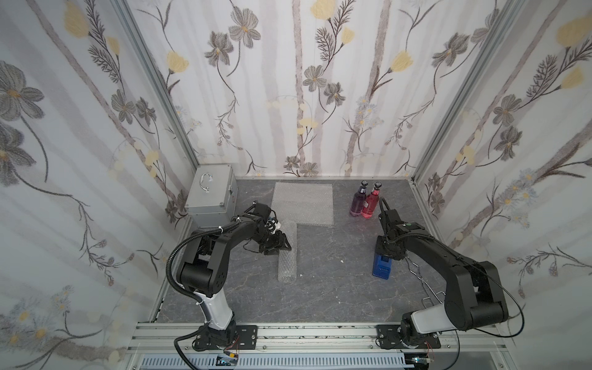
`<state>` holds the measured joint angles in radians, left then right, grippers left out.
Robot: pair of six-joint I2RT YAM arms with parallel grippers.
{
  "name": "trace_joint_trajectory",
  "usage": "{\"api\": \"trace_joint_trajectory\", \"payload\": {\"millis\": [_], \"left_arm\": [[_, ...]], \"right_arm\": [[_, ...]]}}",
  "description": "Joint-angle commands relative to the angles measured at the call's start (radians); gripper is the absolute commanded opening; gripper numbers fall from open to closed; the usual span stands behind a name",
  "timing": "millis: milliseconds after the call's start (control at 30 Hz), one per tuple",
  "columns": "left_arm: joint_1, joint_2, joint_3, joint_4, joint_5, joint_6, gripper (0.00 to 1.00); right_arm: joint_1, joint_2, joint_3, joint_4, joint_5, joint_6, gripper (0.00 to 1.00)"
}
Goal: Wrap wine bottles in bubble wrap
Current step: Move the Tape Cutter to the center of the board.
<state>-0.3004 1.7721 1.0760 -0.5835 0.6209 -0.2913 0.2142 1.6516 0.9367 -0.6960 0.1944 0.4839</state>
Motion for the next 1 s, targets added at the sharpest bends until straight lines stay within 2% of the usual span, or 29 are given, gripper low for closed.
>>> {"api": "trace_joint_trajectory", "payload": {"millis": [0,200,333,400,533,633,767,900,967], "left_arm": [[0.002,0.001,-0.008,-0.047,-0.11,-0.002,0.58],[0.003,-0.003,-0.007,-0.045,-0.109,-0.002,0.58],[0.001,-0.001,-0.008,-0.044,-0.109,-0.002,0.58],[0.0,0.001,-0.007,-0.043,-0.108,0.0,0.58],[-0.001,0.003,-0.004,-0.045,-0.108,0.0,0.58],[0.0,0.004,-0.006,-0.044,-0.108,0.0,0.58],[-0.002,0.001,-0.007,-0.043,-0.108,0.0,0.58],[-0.003,-0.001,-0.008,-0.042,-0.108,0.0,0.58],[-0.005,0.0,-0.007,-0.042,-0.108,0.0,0.58]], "right_arm": [[-0.009,0.056,0.07,0.058,0.022,-0.022,0.42],[-0.033,0.189,0.217,0.058,0.048,-0.037,0.43],[-0.039,0.25,0.296,0.049,0.055,-0.045,0.52],[-0.042,0.245,0.32,0.041,0.054,-0.045,0.57],[-0.045,0.171,0.33,0.011,0.018,-0.037,0.74],[-0.053,0.065,0.283,0.008,-0.039,-0.025,0.78],[-0.083,-0.063,0.163,0.048,-0.149,-0.018,0.75],[-0.16,-0.166,0.009,0.18,-0.314,-0.016,0.58],[-0.208,-0.184,-0.042,0.233,-0.397,-0.02,0.55]]}}
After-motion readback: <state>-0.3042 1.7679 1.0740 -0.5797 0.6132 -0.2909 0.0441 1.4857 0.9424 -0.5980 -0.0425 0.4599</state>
